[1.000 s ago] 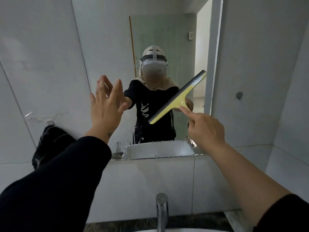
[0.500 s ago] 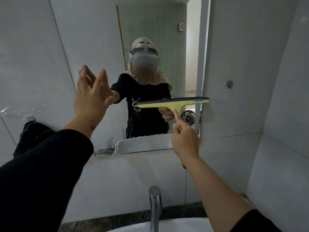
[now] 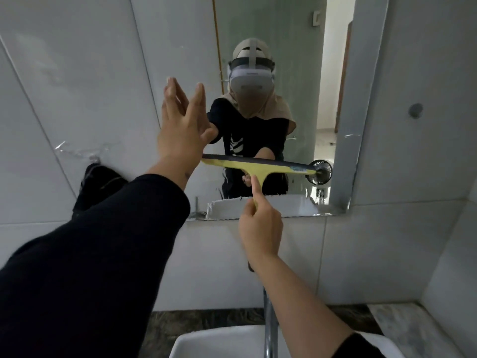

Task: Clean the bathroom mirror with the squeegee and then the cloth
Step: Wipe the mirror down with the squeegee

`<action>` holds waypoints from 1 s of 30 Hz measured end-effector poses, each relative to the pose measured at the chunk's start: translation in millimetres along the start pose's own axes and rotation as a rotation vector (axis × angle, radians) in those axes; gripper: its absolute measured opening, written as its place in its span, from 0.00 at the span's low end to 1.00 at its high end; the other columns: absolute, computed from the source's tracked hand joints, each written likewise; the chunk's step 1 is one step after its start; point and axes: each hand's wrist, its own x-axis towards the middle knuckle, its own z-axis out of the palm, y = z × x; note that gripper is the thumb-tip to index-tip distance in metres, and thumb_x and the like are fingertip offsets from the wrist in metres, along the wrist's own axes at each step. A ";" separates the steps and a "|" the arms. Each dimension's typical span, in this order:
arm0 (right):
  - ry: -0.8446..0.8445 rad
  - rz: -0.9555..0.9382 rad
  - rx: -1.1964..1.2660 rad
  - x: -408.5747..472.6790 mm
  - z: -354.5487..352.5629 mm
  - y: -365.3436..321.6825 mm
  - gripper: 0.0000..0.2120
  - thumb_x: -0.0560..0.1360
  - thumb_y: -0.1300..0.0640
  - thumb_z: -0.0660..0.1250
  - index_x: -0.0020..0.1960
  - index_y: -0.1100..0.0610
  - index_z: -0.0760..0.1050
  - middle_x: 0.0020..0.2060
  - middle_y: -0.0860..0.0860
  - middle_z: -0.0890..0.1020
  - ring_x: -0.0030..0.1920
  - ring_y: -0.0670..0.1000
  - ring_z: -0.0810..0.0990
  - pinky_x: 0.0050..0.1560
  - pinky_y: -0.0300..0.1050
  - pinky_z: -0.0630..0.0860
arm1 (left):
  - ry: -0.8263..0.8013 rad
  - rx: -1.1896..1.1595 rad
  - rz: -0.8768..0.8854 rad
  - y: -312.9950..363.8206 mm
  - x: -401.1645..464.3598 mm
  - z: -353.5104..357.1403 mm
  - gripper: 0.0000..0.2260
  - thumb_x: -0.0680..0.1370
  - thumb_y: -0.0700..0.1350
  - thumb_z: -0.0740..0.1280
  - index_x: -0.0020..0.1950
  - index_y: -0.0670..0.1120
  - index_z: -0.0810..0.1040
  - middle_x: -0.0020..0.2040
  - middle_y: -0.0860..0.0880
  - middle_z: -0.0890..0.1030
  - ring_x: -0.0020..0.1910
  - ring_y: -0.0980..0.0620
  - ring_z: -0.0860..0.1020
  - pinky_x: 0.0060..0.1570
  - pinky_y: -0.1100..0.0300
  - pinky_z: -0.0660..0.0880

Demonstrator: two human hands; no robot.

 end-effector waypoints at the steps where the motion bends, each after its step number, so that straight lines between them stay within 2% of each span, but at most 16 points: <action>1: 0.005 -0.014 -0.006 -2.1 4.2 -2.5 0.23 0.81 0.59 0.56 0.73 0.44 0.62 0.26 0.43 0.65 0.26 0.41 0.62 0.27 0.33 0.58 | -0.004 0.003 -0.001 1.0 -0.1 -0.5 0.37 0.75 0.47 0.69 0.76 0.60 0.49 0.78 0.44 0.41 0.77 0.45 0.44 0.65 0.48 0.68; 5: -0.078 -0.109 -0.083 -12.9 15.6 -10.4 0.24 0.81 0.59 0.55 0.74 0.44 0.59 0.27 0.44 0.67 0.26 0.42 0.65 0.25 0.32 0.57 | -0.004 0.022 0.005 -0.5 0.4 0.8 0.38 0.75 0.48 0.69 0.76 0.59 0.48 0.78 0.44 0.41 0.77 0.45 0.44 0.66 0.49 0.67; 7: -0.182 -0.170 -0.141 -20.1 21.2 -11.5 0.25 0.81 0.58 0.52 0.75 0.42 0.56 0.33 0.48 0.74 0.31 0.44 0.69 0.29 0.33 0.61 | 0.006 0.014 0.016 -2.6 1.0 2.2 0.38 0.75 0.50 0.69 0.76 0.60 0.48 0.78 0.44 0.41 0.77 0.46 0.44 0.65 0.49 0.69; 9: -0.276 -0.223 -0.248 -24.8 26.7 -7.6 0.26 0.81 0.59 0.49 0.76 0.41 0.52 0.41 0.53 0.79 0.36 0.48 0.71 0.35 0.41 0.65 | 0.006 0.006 0.018 -3.8 1.4 2.9 0.37 0.75 0.51 0.69 0.76 0.60 0.48 0.78 0.44 0.41 0.77 0.46 0.45 0.63 0.49 0.70; 11: -0.336 -0.283 -0.389 -24.2 27.3 -3.5 0.27 0.81 0.60 0.48 0.76 0.42 0.50 0.44 0.54 0.80 0.36 0.50 0.70 0.36 0.46 0.65 | 0.003 0.008 0.018 -4.4 1.6 3.7 0.37 0.75 0.53 0.69 0.76 0.60 0.48 0.78 0.44 0.41 0.77 0.46 0.45 0.63 0.50 0.70; 14: -0.409 -0.333 -0.593 -12.6 17.3 -3.3 0.30 0.80 0.62 0.51 0.76 0.42 0.48 0.46 0.55 0.79 0.36 0.53 0.70 0.35 0.47 0.65 | 0.009 0.008 0.025 -5.5 2.0 4.7 0.38 0.75 0.54 0.69 0.76 0.60 0.47 0.78 0.45 0.41 0.77 0.46 0.45 0.64 0.50 0.69; 16: -0.436 -0.396 -0.725 -4.6 6.9 -4.3 0.32 0.79 0.62 0.53 0.76 0.41 0.48 0.47 0.54 0.78 0.38 0.55 0.74 0.33 0.47 0.64 | 0.006 0.005 0.023 -5.5 1.6 4.8 0.38 0.75 0.54 0.69 0.76 0.60 0.47 0.78 0.44 0.41 0.77 0.46 0.45 0.65 0.50 0.69; 19: -0.429 -0.492 -0.828 5.9 -9.4 -3.7 0.33 0.77 0.63 0.53 0.76 0.40 0.49 0.49 0.53 0.77 0.43 0.56 0.78 0.26 0.42 0.57 | 0.002 0.007 0.019 -4.4 0.5 3.8 0.38 0.75 0.54 0.68 0.76 0.60 0.47 0.78 0.44 0.41 0.77 0.46 0.45 0.65 0.50 0.69; 23: -0.383 -0.545 -0.905 15.7 -25.5 0.2 0.32 0.78 0.63 0.53 0.76 0.39 0.50 0.48 0.51 0.78 0.35 0.53 0.70 0.25 0.42 0.55 | -0.001 0.004 0.023 -4.9 0.2 3.9 0.38 0.75 0.54 0.69 0.76 0.60 0.48 0.78 0.44 0.41 0.77 0.46 0.45 0.63 0.50 0.70; 26: -0.372 -0.546 -0.939 20.1 -31.7 2.2 0.32 0.77 0.63 0.52 0.75 0.39 0.51 0.42 0.50 0.75 0.33 0.52 0.68 0.25 0.42 0.57 | 0.008 -0.006 0.038 -4.7 -0.4 4.5 0.37 0.75 0.54 0.69 0.76 0.58 0.49 0.78 0.43 0.42 0.77 0.44 0.45 0.66 0.48 0.69; 30: -0.363 -0.545 -0.971 22.6 -40.2 2.3 0.32 0.77 0.63 0.52 0.75 0.38 0.51 0.39 0.50 0.69 0.34 0.52 0.68 0.27 0.42 0.58 | 0.022 0.005 0.048 -1.2 -14.4 8.9 0.35 0.77 0.52 0.67 0.77 0.55 0.49 0.78 0.39 0.42 0.77 0.41 0.46 0.73 0.42 0.58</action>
